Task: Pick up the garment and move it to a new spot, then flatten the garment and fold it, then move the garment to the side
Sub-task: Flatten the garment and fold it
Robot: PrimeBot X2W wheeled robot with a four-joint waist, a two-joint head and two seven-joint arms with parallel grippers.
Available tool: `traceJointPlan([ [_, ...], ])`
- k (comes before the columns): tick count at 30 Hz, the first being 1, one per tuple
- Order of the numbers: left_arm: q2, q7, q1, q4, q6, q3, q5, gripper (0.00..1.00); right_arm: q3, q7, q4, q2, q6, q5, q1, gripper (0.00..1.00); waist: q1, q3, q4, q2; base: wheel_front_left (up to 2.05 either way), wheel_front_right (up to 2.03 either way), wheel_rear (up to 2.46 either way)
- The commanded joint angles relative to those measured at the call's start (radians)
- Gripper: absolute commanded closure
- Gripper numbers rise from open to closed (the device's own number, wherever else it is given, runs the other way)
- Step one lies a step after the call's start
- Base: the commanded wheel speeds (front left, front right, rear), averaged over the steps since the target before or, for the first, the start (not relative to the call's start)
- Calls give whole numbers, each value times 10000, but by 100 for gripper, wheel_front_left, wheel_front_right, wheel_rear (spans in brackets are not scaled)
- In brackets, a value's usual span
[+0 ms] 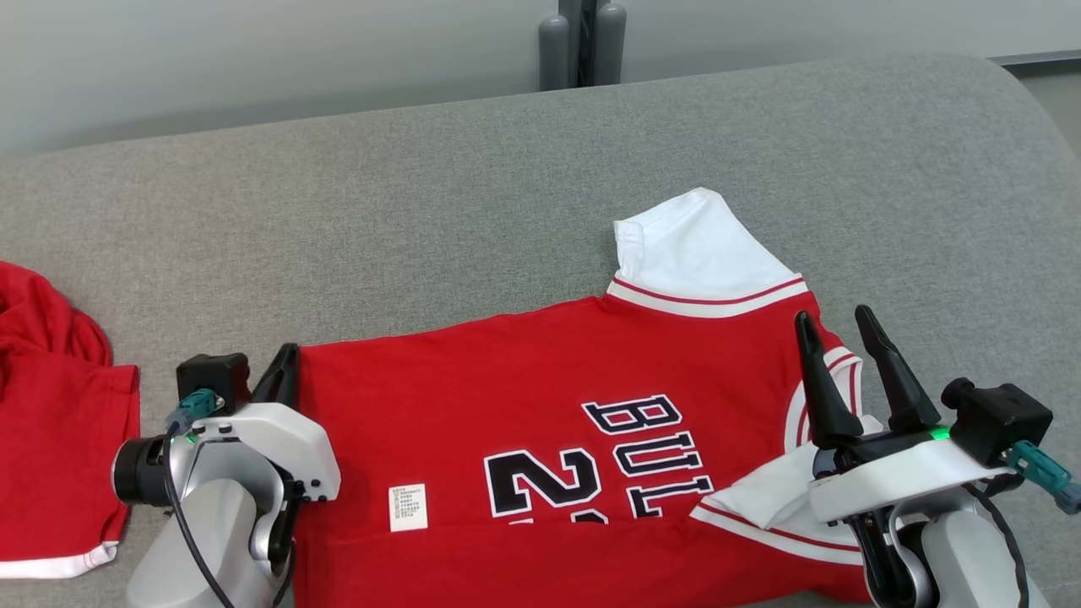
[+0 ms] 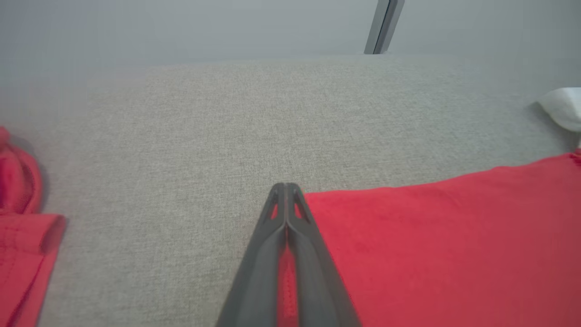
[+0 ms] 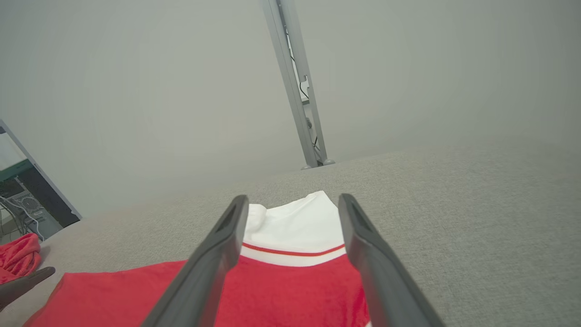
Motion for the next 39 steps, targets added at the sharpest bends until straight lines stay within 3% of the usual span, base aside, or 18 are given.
traceJointPlan([
  [1,83,-190,-119,-118,26,62,-47,100,-12,-60,7,-4,1,-51,-53,0,0,-8,26,-1,0,0,0],
  [8,96,-803,532,-1116,-77,331,-308,100,-184,-60,-171,23,1,-35,133,0,0,-276,171,-1,0,0,0],
  [14,60,-1051,1582,-2799,-306,511,-212,100,-385,-60,-427,-3,1,-57,425,0,0,-612,415,-1,0,0,0],
  [17,-85,-1050,2317,-4008,-258,915,-52,100,-490,-60,-501,-22,1,-110,591,0,0,-749,592,-1,0,0,0],
  [24,-776,-1057,4131,-6326,-694,1875,348,100,-540,-59,-563,-59,1,-187,830,0,0,-937,957,-1,0,0,0],
  [25,-861,-1057,4325,-6475,-770,1971,438,95,-545,-59,-563,-52,1,-186,848,0,0,-948,991,-1,0,0,0],
  [26,-932,-1058,4484,-6611,-821,2068,527,21,-534,-60,-560,-39,1,-185,852,0,0,-957,1017,-1,0,0,0],
  [27,-991,-1058,4610,-6704,-886,2150,639,0,-520,-59,-550,-30,1,-180,853,0,0,-966,1045,-1,0,0,0],
  [32,-1219,-1059,4969,-6897,-1171,2446,981,0,-490,-59,-508,-22,1,-170,878,0,0,-988,1176,-1,0,0,0],
  [39,-1303,-1060,4945,-6517,-1252,2607,1121,0,-417,-59,-442,-41,1,-139,778,0,0,-1003,1128,-1,0,0,0],
])
